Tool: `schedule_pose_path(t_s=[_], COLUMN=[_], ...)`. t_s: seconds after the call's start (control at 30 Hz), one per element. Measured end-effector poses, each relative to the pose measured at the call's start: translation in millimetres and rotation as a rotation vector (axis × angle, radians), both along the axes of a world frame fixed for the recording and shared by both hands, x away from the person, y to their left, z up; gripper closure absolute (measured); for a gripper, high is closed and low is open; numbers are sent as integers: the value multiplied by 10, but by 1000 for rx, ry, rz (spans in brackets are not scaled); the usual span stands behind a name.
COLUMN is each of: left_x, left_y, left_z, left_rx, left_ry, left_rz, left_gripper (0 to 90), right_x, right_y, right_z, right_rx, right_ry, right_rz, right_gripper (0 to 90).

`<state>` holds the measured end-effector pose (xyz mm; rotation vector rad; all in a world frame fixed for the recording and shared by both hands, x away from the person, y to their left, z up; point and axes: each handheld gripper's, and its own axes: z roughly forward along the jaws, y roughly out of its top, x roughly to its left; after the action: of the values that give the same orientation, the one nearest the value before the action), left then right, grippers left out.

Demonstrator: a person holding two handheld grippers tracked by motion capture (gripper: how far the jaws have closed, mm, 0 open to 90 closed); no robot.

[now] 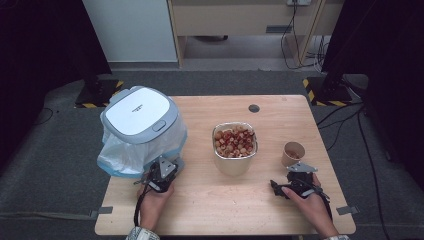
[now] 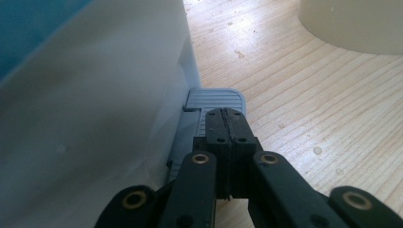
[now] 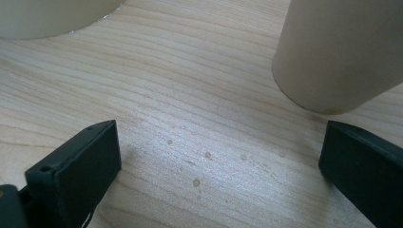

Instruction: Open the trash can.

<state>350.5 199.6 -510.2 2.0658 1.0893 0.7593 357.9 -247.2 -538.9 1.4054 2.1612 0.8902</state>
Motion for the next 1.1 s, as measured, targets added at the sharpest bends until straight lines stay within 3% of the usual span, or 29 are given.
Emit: schedule_pose_path(t_s=[0.33,0.53,0.93,1.1], left_x=[3,1,33,39], left_y=[7,-19,-26,-4], left_z=[-52,-77,-161,-168], left_rx=[-19,3,-3,-28], left_ry=[-3,-4,30,39], left_rz=[12,14,22,27], left_gripper=[892,894,894,894], right_x=[-1,-1,-1,-1], right_y=[0,-1,-1,0], right_z=[0,-1,-1,0], right_rx=[0,-1,0,1], right_ry=[0,-1,0,1], right_rz=[1,3,4,2], right_gripper=[6,6,6,6])
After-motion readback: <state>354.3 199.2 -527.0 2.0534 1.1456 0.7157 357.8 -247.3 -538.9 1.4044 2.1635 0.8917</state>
